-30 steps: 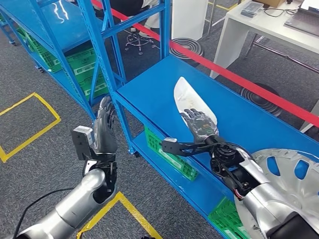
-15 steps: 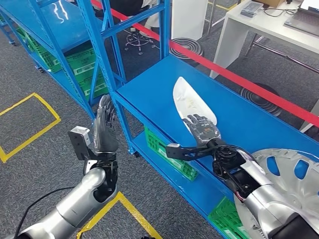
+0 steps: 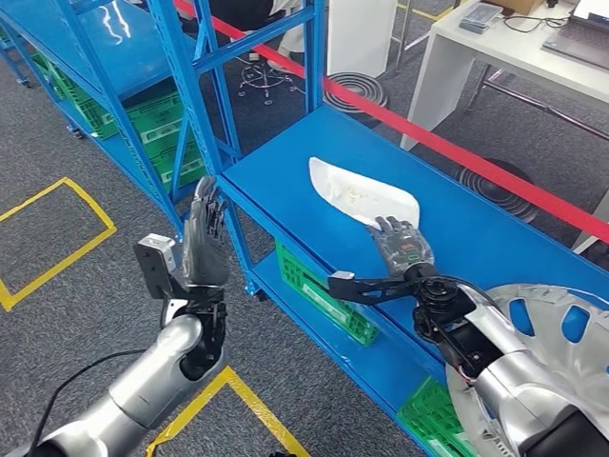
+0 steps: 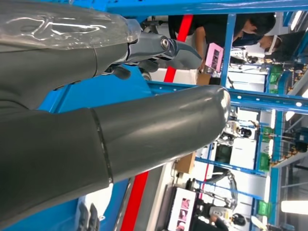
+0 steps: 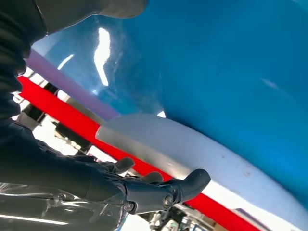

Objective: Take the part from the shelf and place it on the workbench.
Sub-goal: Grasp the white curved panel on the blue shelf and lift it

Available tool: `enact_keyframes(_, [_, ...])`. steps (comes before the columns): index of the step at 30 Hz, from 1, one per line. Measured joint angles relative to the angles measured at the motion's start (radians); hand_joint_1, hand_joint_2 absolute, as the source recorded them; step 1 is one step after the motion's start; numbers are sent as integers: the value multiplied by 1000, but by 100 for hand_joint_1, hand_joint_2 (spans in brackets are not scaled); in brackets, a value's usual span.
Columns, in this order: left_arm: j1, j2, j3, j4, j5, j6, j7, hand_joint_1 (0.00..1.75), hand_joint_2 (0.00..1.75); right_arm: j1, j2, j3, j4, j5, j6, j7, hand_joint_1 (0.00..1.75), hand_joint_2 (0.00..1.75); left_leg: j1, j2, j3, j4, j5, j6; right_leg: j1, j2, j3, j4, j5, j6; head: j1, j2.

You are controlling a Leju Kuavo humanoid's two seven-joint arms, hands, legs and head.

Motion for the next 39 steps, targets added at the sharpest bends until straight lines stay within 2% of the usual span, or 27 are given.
enact_keyframes(15, [3,17,6,-27,-20,33,30,0,0,-40,-12,-5,18,35,-41,36,0,175,0,0,0,0,0,0,0,0,0,0,0,0,0,0])
enact_keyframes(21, [23,27,8,-44,-22,43,29,0,0,-50,-18,-33,18,24,-64,36,0,175,0,0,0,0,0,0,0,0,0,0,0,0,0,0])
enact_keyframes(39, [39,34,32,-69,-34,35,29,0,0,-65,-47,-126,18,-18,-47,61,0,175,0,0,0,0,0,0,0,0,0,0,0,0,0,0])
